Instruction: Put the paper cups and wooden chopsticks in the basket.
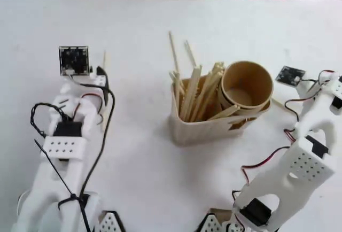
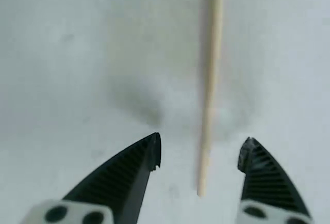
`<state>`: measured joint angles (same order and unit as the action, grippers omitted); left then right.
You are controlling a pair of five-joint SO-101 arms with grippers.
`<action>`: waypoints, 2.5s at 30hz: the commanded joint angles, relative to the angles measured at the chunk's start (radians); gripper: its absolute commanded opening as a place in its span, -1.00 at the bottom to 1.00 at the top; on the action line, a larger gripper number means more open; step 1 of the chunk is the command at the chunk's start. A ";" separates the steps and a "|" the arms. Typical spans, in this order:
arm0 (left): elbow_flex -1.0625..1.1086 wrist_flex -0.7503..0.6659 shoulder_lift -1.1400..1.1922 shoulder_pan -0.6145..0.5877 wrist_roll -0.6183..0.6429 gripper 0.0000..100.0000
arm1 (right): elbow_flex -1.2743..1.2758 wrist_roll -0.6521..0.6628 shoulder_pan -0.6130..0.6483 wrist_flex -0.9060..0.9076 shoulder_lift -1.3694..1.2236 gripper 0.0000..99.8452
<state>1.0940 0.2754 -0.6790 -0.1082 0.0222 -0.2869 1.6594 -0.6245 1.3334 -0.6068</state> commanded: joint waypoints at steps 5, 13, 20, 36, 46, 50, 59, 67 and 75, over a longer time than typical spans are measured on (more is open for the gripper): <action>-0.006 -0.017 -0.024 -0.002 -0.008 -0.84 | -0.049 0.032 0.013 -0.039 -0.084 -0.82; -0.005 -0.015 -0.024 -0.002 -0.008 -0.84 | -0.069 -0.049 -0.019 -0.059 -0.093 -0.97; 0.000 -0.017 -0.024 -0.002 -0.008 -0.84 | -0.193 -0.394 -0.099 -0.027 -0.044 -0.96; 0.015 -0.018 -0.024 0.047 -0.011 -0.84 | -0.307 -0.789 -0.186 0.219 0.380 -0.96; 0.015 -0.023 -0.024 0.045 -0.011 -0.84 | -0.215 -1.049 -0.041 0.277 0.766 -0.96; 0.015 -0.023 -0.024 0.045 -0.011 -0.84 | -0.046 -1.145 0.097 0.272 1.006 -0.96; 0.015 -0.023 -0.024 0.045 -0.011 -0.84 | 0.230 -1.444 0.565 0.108 1.560 -0.96; 0.015 -0.023 -0.024 0.047 -0.011 -0.84 | 0.632 -1.636 0.889 -0.133 1.850 -0.96; 0.015 -0.023 -0.024 0.050 -0.011 -0.84 | 1.160 -1.646 0.943 -0.529 2.094 -0.96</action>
<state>1.1139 0.2723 -0.6790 -0.0698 0.0222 0.7334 0.0222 0.3099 0.9421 1.4431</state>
